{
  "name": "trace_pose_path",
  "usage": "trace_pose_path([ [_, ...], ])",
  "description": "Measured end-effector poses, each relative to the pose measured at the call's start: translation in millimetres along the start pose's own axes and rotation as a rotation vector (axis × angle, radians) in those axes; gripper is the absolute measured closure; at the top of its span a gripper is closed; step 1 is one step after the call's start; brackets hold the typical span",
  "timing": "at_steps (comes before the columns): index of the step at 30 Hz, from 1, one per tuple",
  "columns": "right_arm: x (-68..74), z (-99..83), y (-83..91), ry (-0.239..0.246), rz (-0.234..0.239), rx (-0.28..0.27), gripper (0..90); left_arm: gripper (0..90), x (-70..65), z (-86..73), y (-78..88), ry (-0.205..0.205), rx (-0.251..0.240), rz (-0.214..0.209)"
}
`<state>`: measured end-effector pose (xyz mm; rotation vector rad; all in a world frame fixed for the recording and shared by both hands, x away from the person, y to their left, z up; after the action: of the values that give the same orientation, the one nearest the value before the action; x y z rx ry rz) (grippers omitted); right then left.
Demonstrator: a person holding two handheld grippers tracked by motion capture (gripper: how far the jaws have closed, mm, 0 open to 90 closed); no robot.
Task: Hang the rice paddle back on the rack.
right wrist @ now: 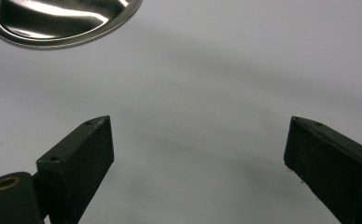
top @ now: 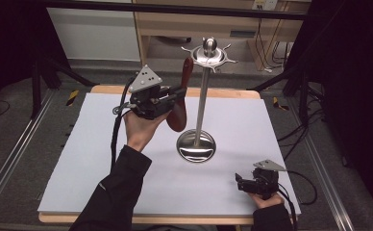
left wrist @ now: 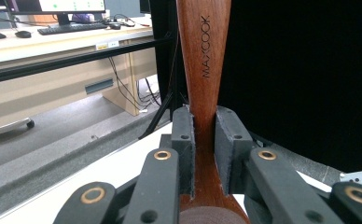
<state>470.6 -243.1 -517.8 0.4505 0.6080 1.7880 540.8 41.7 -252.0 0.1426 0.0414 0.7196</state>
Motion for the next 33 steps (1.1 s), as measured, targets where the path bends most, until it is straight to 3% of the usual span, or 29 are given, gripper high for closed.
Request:
trace_pose_path([
  [20,0.9,0.2,-0.1,-0.003,0.003,-0.002,8.6,74.4,-0.1,-2.6,-7.1,-0.007,0.009,0.011],
  [24,0.6,0.2,0.0,-0.001,0.001,-0.001,8.6,71.4,0.5,-7.1,-1.9,0.017,0.025,-0.002],
  [33,-2.2,-0.8,0.6,-0.004,-0.006,-0.002,8.6,60.2,8.5,-33.1,21.6,-0.005,0.048,-0.008],
])
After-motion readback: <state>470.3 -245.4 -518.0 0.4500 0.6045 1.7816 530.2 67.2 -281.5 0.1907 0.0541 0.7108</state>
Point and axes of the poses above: each handheld gripper's, and its own axes: y roughly backward along the jaws, z roughly out of its top, x roughly to its left, the point moved 7 cm from there along -y, roughly forward along the jaws, and after that the axes turned 4 degrees about -x, right-handed, at the moved point
